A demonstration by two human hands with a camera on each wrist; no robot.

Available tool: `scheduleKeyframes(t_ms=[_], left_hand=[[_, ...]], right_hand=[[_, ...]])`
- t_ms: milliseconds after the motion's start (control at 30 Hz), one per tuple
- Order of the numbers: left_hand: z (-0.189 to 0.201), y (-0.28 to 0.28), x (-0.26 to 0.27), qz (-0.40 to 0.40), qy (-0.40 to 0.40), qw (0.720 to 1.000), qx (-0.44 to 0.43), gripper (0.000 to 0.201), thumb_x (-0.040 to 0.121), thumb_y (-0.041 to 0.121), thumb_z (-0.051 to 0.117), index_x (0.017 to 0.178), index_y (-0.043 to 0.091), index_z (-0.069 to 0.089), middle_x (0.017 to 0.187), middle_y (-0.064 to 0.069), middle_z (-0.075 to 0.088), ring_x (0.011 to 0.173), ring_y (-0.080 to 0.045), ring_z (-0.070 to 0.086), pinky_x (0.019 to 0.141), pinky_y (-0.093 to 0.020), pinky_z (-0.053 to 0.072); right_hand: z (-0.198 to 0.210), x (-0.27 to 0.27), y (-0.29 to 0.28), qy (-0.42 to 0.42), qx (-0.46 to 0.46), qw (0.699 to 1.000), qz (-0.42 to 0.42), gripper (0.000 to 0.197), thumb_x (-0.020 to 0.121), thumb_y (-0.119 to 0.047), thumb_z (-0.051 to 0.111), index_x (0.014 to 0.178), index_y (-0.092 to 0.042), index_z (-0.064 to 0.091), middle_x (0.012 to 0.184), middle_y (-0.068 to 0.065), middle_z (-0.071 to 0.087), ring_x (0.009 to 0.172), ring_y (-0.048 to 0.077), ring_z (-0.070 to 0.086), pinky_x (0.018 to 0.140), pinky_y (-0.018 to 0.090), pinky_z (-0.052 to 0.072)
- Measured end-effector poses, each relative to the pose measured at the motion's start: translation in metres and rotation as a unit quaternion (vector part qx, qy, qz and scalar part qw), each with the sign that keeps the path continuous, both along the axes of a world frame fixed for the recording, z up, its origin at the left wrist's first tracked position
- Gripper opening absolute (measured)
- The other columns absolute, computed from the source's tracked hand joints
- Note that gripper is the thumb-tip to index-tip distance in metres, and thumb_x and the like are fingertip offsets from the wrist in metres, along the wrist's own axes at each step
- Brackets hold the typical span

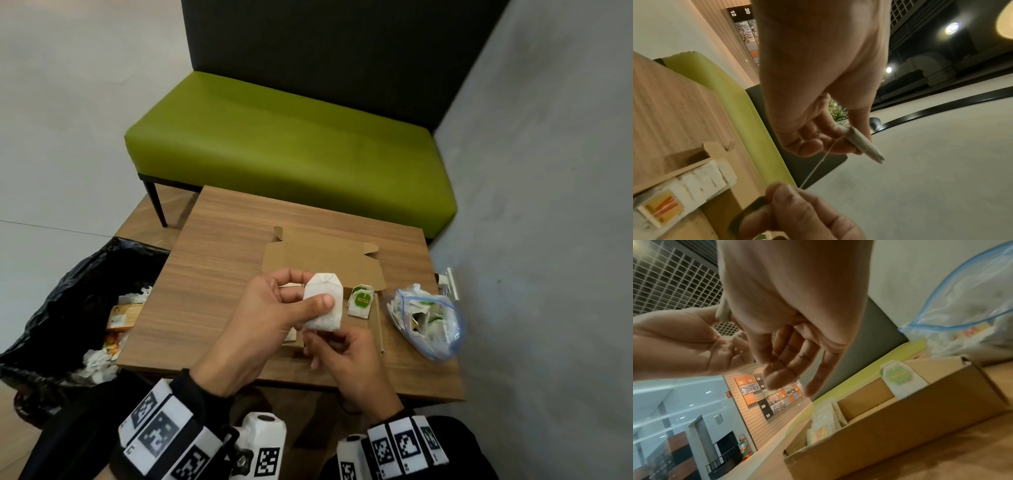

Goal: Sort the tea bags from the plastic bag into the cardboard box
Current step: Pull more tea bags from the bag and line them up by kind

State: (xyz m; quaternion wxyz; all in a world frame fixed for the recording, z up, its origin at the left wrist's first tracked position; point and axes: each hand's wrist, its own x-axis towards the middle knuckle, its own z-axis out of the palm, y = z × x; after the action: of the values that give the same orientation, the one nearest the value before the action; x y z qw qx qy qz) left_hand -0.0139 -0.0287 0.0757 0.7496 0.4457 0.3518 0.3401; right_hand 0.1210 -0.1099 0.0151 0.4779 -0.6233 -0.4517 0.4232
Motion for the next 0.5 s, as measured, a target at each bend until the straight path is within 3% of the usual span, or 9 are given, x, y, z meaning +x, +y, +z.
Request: scheduleKeyframes(t_ms=[67,167,233,267,333,400,500], left_hand=[[0.000,-0.003,0.000,-0.007,0.005,1.000,0.011,0.039,0.069,0.018,0.078,0.102,0.001,0.068,0.088,-0.022,0.075,0.075,-0.033,0.066,0.069,-0.035,0.050],[0.002,-0.008,0.001,-0.021,0.008,0.999,0.043,0.029,0.075,0.020,0.075,0.097,0.001,0.071,0.087,-0.020,0.075,0.076,-0.034,0.064,0.066,-0.035,0.051],[0.002,-0.009,0.002,-0.020,0.021,0.997,0.074,0.024,0.075,0.024,0.074,0.091,0.006,0.075,0.094,-0.012,0.076,0.081,-0.032,0.065,0.071,-0.040,0.053],[0.002,-0.008,0.001,-0.018,0.033,0.995,0.089,0.023,0.074,0.027,0.074,0.089,0.011,0.078,0.102,-0.005,0.075,0.089,-0.027,0.068,0.077,-0.043,0.054],[0.001,-0.007,0.001,-0.015,0.053,0.991,0.118,0.021,0.071,0.031,0.074,0.086,0.018,0.081,0.110,0.004,0.073,0.104,-0.015,0.067,0.086,-0.036,0.054],[0.000,-0.005,-0.001,-0.024,0.060,0.988,0.140,0.020,0.073,0.031,0.073,0.087,0.020,0.082,0.102,0.001,0.074,0.103,-0.015,0.066,0.087,-0.028,0.053],[-0.001,-0.005,-0.006,-0.058,0.068,0.987,0.131,0.020,0.075,0.029,0.072,0.089,0.018,0.081,0.091,-0.005,0.077,0.093,-0.021,0.071,0.083,-0.031,0.055]], right_hand=[[0.001,0.006,0.002,-0.021,-0.001,1.000,-0.005,0.007,0.091,-0.013,0.069,0.093,-0.018,0.075,0.079,0.004,0.075,0.063,0.013,0.069,0.064,0.031,0.056],[0.002,0.012,0.006,-0.027,-0.006,0.999,-0.017,0.013,0.091,-0.012,0.068,0.085,-0.022,0.074,0.077,0.001,0.075,0.064,0.015,0.069,0.062,0.026,0.054],[0.002,0.011,0.006,-0.020,-0.020,1.000,-0.011,0.019,0.093,-0.009,0.064,0.087,-0.024,0.073,0.078,0.001,0.074,0.064,0.015,0.068,0.062,0.024,0.054],[0.000,0.011,0.007,-0.013,-0.027,0.999,-0.013,0.019,0.094,-0.008,0.062,0.090,-0.023,0.073,0.081,0.002,0.074,0.064,0.015,0.067,0.063,0.024,0.054],[-0.006,0.012,0.008,-0.007,-0.034,0.999,-0.030,0.020,0.095,-0.006,0.060,0.092,-0.020,0.072,0.084,0.004,0.074,0.064,0.015,0.067,0.064,0.024,0.054],[-0.011,0.017,0.010,-0.019,-0.032,0.997,-0.061,0.022,0.095,-0.004,0.059,0.093,-0.020,0.073,0.083,0.005,0.075,0.065,0.015,0.069,0.065,0.027,0.054],[-0.008,0.029,0.017,-0.034,-0.012,0.993,-0.113,0.024,0.095,0.000,0.057,0.104,-0.015,0.073,0.086,0.001,0.076,0.072,0.009,0.070,0.071,0.028,0.056]])
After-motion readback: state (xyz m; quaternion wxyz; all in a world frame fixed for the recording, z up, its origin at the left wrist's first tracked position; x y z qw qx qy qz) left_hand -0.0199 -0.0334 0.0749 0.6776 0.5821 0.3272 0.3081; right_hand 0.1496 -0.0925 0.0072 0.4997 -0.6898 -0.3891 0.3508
